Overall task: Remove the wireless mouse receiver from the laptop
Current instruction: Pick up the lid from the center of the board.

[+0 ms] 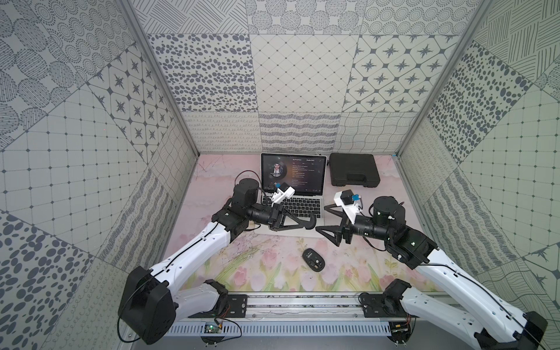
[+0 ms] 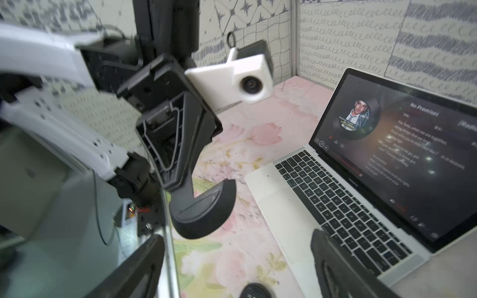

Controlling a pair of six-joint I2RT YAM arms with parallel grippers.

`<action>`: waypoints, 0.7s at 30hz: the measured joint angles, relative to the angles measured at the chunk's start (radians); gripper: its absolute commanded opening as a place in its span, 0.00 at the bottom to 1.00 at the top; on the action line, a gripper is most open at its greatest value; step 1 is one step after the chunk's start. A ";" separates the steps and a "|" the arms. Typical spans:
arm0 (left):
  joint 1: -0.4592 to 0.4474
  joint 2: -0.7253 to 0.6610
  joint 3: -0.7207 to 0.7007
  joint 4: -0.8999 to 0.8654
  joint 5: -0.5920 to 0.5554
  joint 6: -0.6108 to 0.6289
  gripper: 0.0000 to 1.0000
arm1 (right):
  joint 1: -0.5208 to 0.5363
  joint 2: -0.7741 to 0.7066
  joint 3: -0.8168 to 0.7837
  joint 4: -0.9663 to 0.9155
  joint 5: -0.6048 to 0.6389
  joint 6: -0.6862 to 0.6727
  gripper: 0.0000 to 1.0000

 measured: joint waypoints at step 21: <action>0.001 -0.017 -0.023 0.135 -0.034 -0.046 0.00 | -0.004 0.134 -0.108 0.461 -0.245 0.785 0.41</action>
